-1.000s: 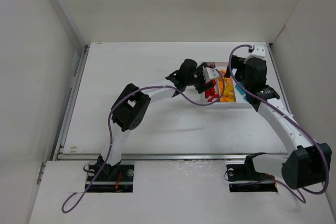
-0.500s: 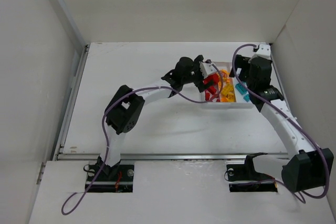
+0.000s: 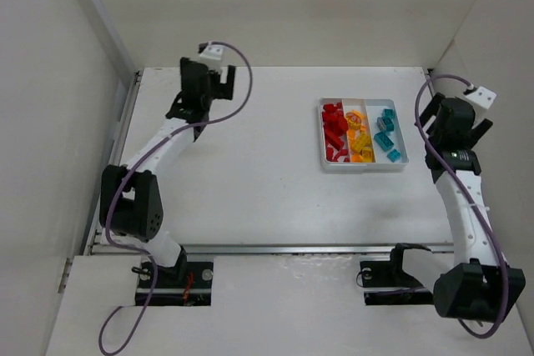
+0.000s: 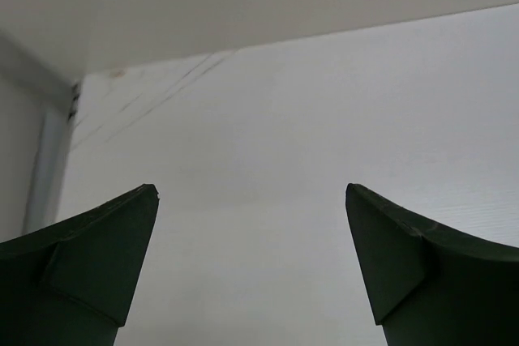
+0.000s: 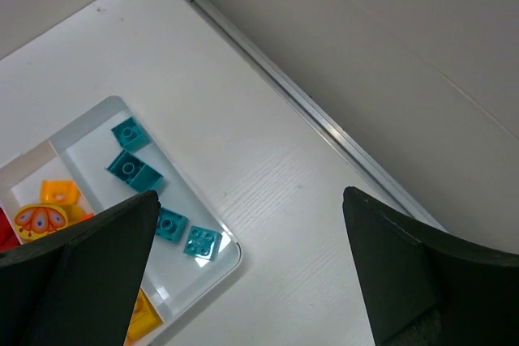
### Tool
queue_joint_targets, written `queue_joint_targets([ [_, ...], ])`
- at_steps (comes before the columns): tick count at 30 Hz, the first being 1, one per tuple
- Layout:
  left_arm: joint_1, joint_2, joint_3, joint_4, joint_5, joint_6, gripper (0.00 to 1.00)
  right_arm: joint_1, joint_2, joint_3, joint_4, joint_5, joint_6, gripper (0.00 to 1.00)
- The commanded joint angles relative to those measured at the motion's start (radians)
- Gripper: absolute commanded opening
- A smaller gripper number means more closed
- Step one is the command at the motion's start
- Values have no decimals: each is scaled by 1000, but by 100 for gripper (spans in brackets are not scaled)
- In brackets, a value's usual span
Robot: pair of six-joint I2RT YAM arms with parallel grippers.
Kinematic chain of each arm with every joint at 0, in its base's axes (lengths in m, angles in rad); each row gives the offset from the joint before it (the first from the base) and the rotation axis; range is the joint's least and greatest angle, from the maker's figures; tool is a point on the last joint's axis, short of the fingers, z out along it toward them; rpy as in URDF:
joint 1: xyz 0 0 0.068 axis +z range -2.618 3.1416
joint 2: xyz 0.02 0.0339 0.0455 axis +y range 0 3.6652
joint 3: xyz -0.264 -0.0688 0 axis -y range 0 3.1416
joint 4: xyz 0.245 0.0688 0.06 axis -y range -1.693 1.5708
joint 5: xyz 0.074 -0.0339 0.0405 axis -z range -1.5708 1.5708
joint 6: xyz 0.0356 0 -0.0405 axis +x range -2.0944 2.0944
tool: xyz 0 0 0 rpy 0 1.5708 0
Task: Sort the legos into containers by color
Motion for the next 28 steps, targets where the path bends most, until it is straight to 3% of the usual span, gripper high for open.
queue_joint_targets([
  [1, 112, -106, -98, -112, -102, -67, 100, -26, -76, -19, -9, -64, 51, 100],
  [6, 297, -306, -318, -101, -148, -67, 100, -26, -81, -45, -33, -72, 132, 100],
  [9, 324, -407, -470, -36, -207, -58, 100, -26, -35, 42, -174, 67, 250, 100],
  [12, 324, -482, -575, -14, -225, -100, 100, -26, -26, 93, -218, 97, 251, 100],
  [28, 324, -591, -723, 57, -178, -257, 100, -26, -196, 76, -44, 5, 239, 100],
])
